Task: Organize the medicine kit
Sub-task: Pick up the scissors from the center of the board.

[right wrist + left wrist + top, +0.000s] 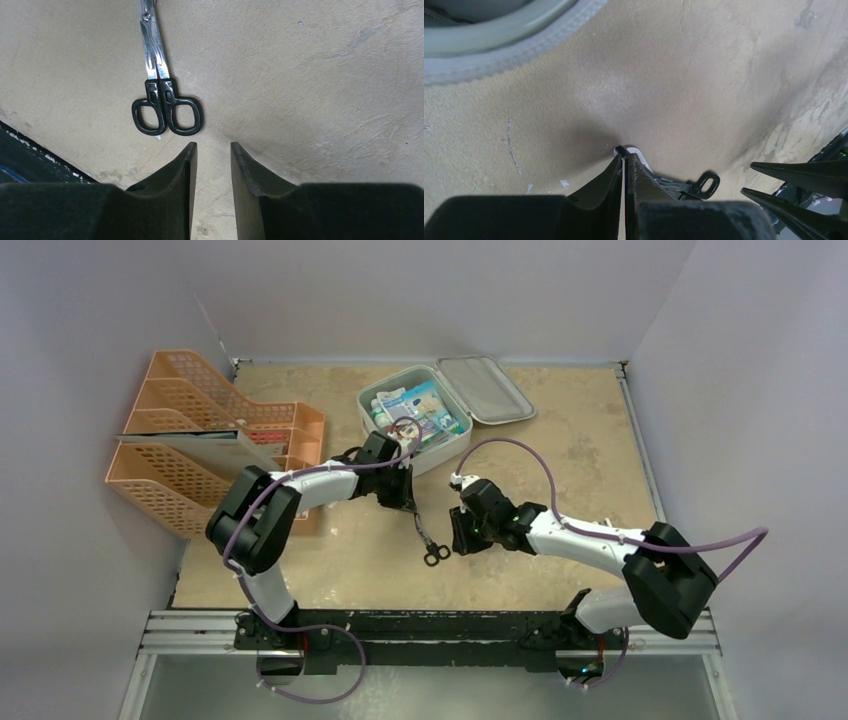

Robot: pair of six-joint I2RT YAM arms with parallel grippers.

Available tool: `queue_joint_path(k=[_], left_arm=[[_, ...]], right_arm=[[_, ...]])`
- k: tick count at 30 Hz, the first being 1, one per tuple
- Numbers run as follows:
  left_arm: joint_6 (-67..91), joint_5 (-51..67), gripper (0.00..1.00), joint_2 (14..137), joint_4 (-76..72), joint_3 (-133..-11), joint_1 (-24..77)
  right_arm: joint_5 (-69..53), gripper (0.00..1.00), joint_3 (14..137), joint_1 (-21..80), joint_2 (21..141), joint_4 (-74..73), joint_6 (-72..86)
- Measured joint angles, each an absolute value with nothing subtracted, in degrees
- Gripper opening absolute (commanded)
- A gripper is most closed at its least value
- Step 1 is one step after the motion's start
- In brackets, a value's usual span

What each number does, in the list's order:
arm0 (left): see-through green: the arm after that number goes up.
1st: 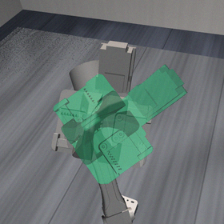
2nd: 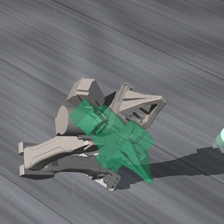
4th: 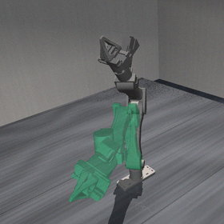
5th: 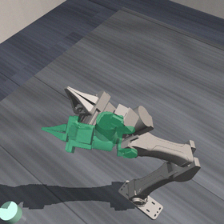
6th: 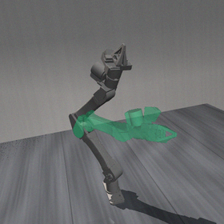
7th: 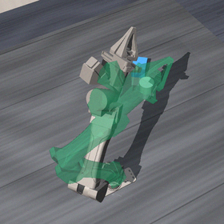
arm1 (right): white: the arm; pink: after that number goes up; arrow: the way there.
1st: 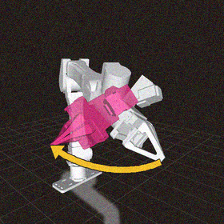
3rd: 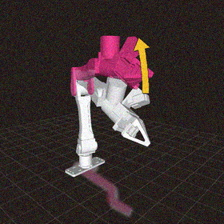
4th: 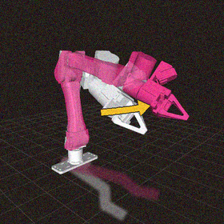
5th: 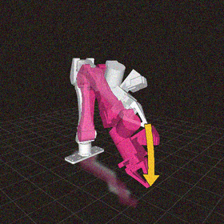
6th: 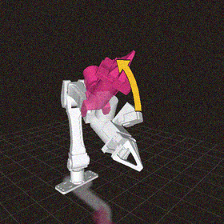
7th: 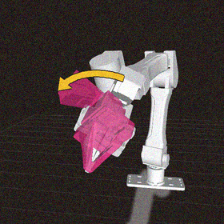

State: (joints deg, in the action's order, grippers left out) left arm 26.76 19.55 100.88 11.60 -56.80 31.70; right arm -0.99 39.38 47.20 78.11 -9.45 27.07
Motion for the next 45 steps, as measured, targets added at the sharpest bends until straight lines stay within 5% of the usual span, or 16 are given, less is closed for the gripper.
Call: queue_joint_path(k=[45], left_arm=[[25.96,15.27,0.03,104.16,15.75,-60.34,32.27]], right_arm=[[-3.86,0.36,41.28,47.18,85.21,-4.43,37.36]])
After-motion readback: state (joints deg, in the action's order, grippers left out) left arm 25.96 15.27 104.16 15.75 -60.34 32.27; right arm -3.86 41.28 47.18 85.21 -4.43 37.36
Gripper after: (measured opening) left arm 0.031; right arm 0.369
